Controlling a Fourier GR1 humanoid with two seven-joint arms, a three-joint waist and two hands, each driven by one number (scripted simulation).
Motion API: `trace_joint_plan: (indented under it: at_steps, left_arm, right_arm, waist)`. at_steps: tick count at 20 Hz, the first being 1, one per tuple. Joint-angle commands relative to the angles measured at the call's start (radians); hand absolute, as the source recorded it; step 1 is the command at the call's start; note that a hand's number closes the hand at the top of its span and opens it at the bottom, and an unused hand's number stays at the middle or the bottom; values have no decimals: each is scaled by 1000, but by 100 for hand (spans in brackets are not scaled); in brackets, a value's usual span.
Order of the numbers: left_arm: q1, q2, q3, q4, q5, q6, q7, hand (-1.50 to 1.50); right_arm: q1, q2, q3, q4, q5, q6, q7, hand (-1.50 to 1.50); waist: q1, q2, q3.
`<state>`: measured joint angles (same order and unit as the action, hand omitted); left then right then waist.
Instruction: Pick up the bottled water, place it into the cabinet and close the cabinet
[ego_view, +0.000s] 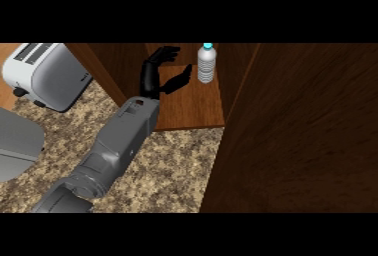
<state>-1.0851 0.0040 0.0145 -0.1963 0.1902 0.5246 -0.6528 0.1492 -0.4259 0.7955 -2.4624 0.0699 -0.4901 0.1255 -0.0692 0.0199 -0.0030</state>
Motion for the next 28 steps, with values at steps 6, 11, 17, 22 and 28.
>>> trace_joint_plan:
  at_steps: [6,11,17,22,28]
  left_arm:
    - [12,-4,13,-74,112,-285,-85,150]
    - [98,-4,-13,-128,162,-434,-86,150]
    - [191,-4,-99,-251,227,-555,6,150]
    - [334,-4,-157,-422,270,-537,20,150]
    - [500,41,-229,-638,315,-569,90,150]
  right_arm:
    - [-16,8,-1,-64,27,-13,67,-150]
    - [48,-47,21,-130,76,-38,91,-150]
    - [11,-50,-40,-75,50,-43,64,-150]
    - [70,-115,-21,-119,75,-56,77,-150]
    - [25,-109,-36,-66,31,-54,45,-150]
  waist:
    - [24,-11,1]
    - [45,-25,2]
    - [87,-33,2]
    - [99,-46,3]
    - [126,-44,3]
